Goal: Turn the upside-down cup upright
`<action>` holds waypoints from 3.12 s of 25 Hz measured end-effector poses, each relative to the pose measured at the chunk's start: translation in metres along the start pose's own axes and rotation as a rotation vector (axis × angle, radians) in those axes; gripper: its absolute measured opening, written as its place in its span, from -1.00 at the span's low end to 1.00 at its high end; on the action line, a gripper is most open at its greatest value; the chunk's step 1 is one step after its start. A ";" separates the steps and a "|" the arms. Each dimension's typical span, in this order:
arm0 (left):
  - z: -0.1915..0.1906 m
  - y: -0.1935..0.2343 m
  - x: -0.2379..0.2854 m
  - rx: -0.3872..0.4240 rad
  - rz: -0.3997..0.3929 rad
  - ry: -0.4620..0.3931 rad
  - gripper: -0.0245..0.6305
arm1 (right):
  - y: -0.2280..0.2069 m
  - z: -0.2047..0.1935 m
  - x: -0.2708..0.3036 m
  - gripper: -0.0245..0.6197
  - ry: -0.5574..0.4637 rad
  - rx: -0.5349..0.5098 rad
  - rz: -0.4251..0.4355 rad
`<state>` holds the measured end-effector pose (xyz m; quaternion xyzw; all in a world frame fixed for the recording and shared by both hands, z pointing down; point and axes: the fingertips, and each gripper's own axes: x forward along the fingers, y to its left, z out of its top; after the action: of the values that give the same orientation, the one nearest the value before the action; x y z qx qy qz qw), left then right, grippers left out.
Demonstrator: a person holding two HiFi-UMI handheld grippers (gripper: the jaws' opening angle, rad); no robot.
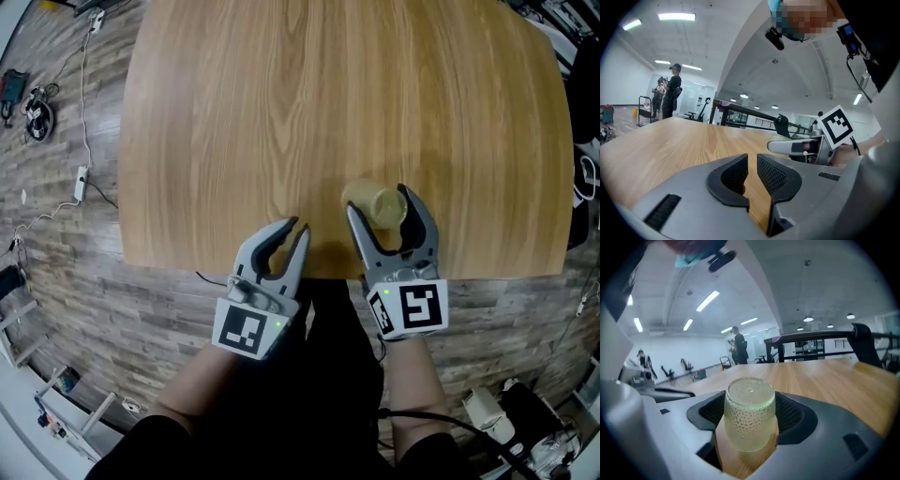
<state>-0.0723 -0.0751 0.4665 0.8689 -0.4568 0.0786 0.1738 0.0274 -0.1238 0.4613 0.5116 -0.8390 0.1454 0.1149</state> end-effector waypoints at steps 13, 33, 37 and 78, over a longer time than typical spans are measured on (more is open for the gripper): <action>0.012 -0.055 0.032 -0.206 -0.318 -0.017 -0.49 | -0.014 0.049 -0.033 0.06 -0.212 0.424 0.194; 0.017 -0.076 0.022 -0.131 -0.543 0.008 -0.87 | -0.020 0.031 -0.029 0.07 -0.167 0.449 0.214; 0.009 -0.067 0.032 0.169 -0.429 0.183 -0.87 | -0.031 0.027 -0.032 0.06 -0.132 0.373 0.128; -0.032 -0.049 0.012 1.396 -0.563 1.137 -0.86 | -0.020 -0.022 -0.054 0.06 0.180 -0.010 0.146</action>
<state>-0.0241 -0.0466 0.4881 0.6863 0.0735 0.7018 -0.1764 0.0707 -0.0797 0.4655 0.4335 -0.8610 0.1946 0.1815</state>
